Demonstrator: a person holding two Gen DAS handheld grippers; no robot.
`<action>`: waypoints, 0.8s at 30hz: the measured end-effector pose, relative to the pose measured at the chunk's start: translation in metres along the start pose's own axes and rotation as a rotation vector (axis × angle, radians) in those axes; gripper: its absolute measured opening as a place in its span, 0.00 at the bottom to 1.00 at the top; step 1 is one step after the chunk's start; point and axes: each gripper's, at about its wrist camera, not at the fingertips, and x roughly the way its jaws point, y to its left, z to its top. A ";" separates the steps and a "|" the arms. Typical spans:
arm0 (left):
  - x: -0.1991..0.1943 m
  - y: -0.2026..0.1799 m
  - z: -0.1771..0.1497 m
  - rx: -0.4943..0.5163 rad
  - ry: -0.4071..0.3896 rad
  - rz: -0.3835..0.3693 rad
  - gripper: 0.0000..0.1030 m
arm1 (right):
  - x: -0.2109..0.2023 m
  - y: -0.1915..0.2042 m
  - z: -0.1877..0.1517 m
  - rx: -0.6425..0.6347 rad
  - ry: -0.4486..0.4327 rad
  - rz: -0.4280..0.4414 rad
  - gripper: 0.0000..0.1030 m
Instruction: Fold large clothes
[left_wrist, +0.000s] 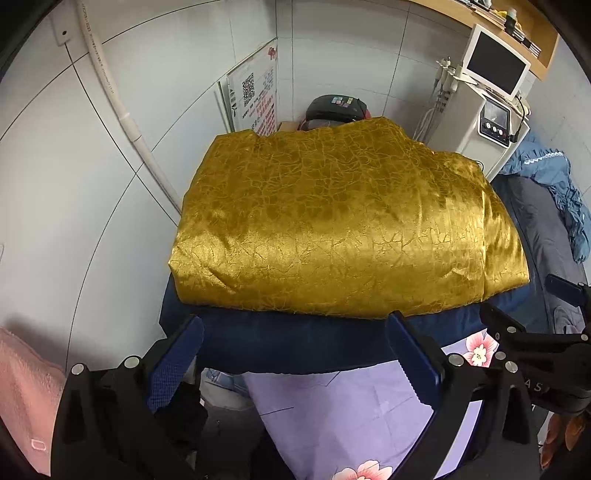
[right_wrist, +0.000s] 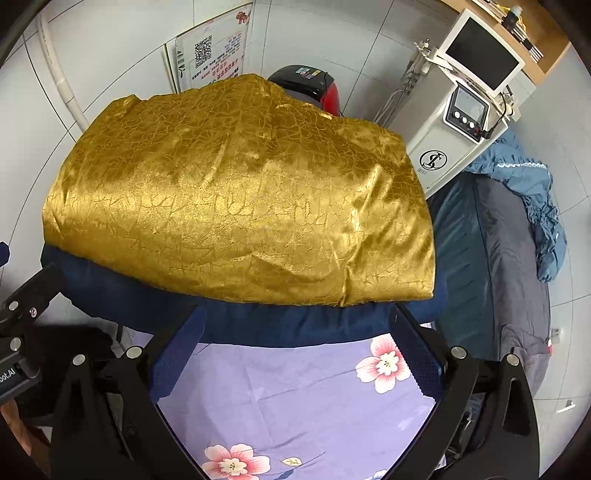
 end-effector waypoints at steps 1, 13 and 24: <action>0.000 0.001 0.000 0.000 0.001 0.002 0.94 | 0.001 0.001 -0.001 -0.002 0.002 -0.001 0.95; 0.002 0.000 -0.003 0.004 0.004 -0.004 0.94 | 0.003 -0.002 -0.004 0.020 0.000 0.010 0.95; 0.000 -0.002 -0.005 0.012 0.003 -0.002 0.94 | -0.002 -0.002 -0.004 0.021 -0.016 0.015 0.95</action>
